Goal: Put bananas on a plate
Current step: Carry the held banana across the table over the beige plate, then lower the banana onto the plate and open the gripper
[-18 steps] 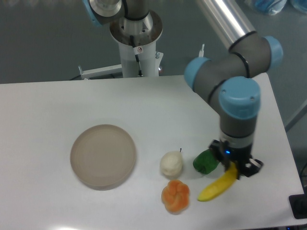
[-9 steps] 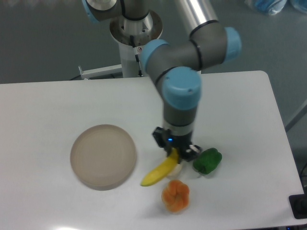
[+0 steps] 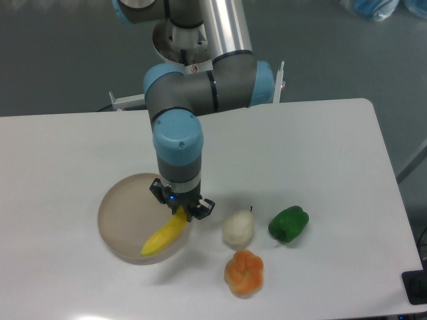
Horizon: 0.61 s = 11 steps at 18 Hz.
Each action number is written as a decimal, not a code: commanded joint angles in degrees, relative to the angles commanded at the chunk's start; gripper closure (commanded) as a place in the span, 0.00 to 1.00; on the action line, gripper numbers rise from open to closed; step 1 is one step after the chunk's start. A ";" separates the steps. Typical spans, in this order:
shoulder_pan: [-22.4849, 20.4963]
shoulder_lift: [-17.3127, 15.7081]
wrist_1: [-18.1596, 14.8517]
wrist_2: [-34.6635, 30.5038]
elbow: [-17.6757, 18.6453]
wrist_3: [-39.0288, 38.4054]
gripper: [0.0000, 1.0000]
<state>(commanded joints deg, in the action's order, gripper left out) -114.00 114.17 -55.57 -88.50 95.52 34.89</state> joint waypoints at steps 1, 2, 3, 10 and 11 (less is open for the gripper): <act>0.10 0.09 0.72 -0.01 0.80 0.09 0.79; 0.10 0.09 1.33 -0.01 1.41 0.09 0.79; 0.27 0.27 1.43 -0.01 1.94 0.18 0.79; 1.41 1.23 1.52 -0.09 2.91 0.09 0.79; 1.85 1.49 1.52 -0.09 2.91 0.09 0.79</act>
<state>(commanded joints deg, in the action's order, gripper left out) -112.15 115.66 -54.05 -88.59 98.44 34.98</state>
